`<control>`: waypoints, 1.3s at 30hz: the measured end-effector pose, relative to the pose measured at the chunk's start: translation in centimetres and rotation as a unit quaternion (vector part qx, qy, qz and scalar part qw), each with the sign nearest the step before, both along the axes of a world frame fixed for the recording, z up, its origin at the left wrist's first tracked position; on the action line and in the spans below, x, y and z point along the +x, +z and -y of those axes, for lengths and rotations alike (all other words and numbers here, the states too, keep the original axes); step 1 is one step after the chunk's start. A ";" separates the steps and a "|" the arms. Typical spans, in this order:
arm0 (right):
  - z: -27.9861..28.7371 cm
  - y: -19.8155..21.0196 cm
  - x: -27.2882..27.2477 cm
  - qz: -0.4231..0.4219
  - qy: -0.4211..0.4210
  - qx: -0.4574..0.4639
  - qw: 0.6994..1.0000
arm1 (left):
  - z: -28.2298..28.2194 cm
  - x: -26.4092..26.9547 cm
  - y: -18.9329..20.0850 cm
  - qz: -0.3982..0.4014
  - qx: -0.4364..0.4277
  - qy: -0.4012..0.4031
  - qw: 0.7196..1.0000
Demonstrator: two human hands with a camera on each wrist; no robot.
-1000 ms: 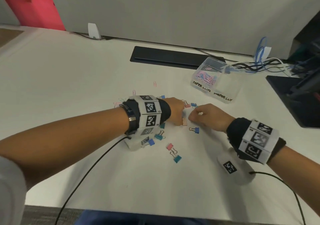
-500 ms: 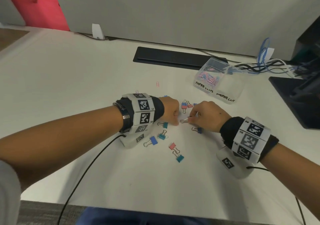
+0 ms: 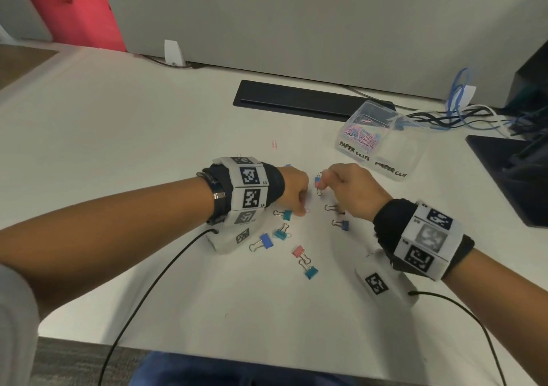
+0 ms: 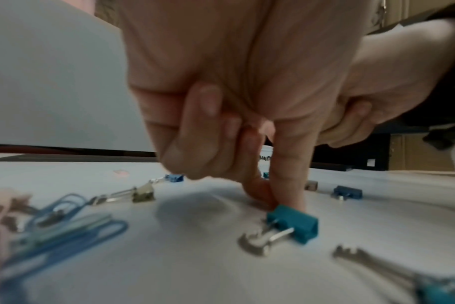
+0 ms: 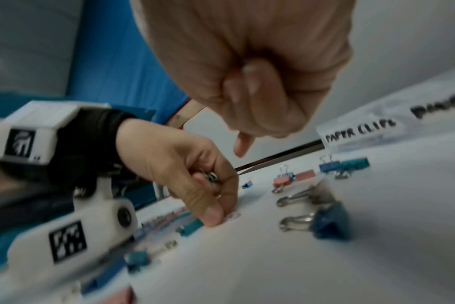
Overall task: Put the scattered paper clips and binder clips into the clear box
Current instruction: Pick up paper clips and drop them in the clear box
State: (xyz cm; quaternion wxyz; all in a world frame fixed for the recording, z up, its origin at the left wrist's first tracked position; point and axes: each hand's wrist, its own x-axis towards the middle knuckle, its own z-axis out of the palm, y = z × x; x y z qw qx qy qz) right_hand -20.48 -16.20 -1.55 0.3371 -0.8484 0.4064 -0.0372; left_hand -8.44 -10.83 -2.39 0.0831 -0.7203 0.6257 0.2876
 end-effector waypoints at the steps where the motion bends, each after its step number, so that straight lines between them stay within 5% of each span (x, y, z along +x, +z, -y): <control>1: 0.0 0.3 0.1 0.032 -0.034 0.048 0.998 | 0.1 -0.1 0.0 0.013 0.011 -0.006 1.000; 6: 0.4 1.4 -0.2 0.121 -0.119 0.210 0.963 | -0.2 -0.6 0.4 0.058 0.057 -0.013 0.997; 9: 1.0 1.6 -0.7 0.130 -0.124 0.302 0.936 | -0.3 -0.1 1.7 -0.030 0.009 0.077 0.997; 11: 1.4 1.6 -0.7 0.127 -0.124 0.338 0.924 | -0.8 1.6 2.8 -0.195 -0.038 0.204 0.959; 13: 1.5 1.5 -0.4 0.111 -0.111 0.351 0.923 | -1.8 3.6 3.8 -0.349 -0.074 0.295 0.886; 15: 1.4 1.5 0.3 0.084 -0.081 0.363 0.924 | -3.2 5.3 4.0 -0.419 -0.098 0.347 0.833; 18: 0.8 1.4 1.7 0.043 -0.022 0.382 0.923 | -4.9 6.8 3.4 -0.445 -0.105 0.378 0.805; 23: -2.4 1.3 4.4 -0.017 0.102 0.202 0.974 | -7.1 8.5 2.3 -0.391 -0.038 0.366 0.844; 28: -5.8 0.6 6.0 -0.114 0.207 -0.013 0.972 | -9.1 8.8 2.1 -0.084 -0.047 0.242 0.966; 34: -6.6 -0.6 6.7 -0.174 0.236 -0.167 0.941 | -10.1 8.8 1.2 -0.044 -0.034 0.173 0.983; 39: -6.0 -0.8 6.8 -0.175 0.220 -0.174 0.944 | -9.0 8.1 0.3 -0.026 -0.038 0.136 0.990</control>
